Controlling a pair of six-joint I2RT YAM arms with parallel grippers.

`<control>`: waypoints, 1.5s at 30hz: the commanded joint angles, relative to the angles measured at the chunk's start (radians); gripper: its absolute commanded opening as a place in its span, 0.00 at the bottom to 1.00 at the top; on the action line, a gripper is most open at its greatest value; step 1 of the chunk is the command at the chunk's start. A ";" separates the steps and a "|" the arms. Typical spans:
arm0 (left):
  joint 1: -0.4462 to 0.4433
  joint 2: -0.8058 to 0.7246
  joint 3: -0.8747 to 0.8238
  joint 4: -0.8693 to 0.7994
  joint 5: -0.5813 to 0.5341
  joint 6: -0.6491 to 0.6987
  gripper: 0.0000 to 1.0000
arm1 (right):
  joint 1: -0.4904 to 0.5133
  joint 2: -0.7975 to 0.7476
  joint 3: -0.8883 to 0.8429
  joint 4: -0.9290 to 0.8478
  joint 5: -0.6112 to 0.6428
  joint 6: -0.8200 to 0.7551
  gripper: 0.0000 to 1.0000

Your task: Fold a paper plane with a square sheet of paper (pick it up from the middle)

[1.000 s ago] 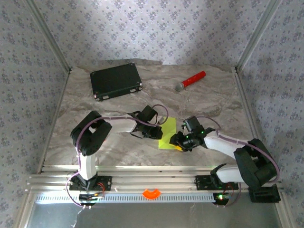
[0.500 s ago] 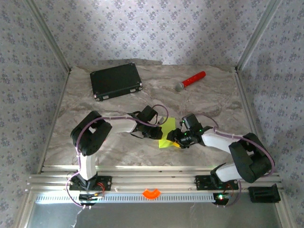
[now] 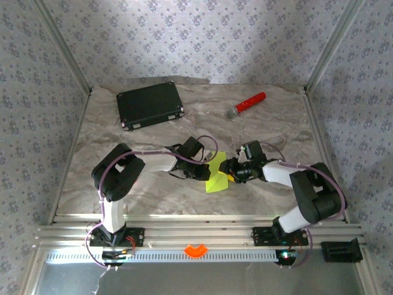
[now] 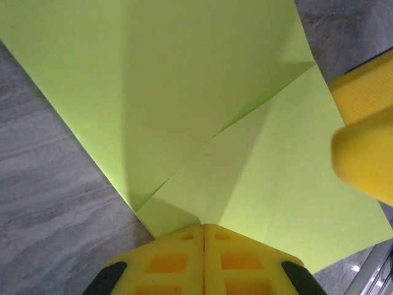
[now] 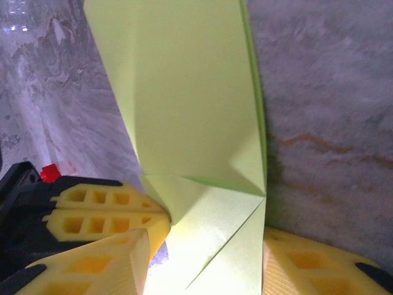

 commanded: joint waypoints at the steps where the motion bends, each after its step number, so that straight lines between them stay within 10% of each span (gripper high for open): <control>1: -0.014 0.029 -0.002 -0.040 -0.005 0.016 0.08 | -0.019 0.030 0.002 0.072 -0.045 -0.011 0.45; 29: 0.005 -0.189 -0.071 0.087 -0.062 -0.028 0.20 | -0.052 -0.044 -0.031 0.125 -0.043 -0.068 0.08; 45: 0.157 -0.606 -0.384 0.239 -0.391 -0.189 0.45 | 0.293 -0.275 0.325 -0.600 0.794 -0.374 0.06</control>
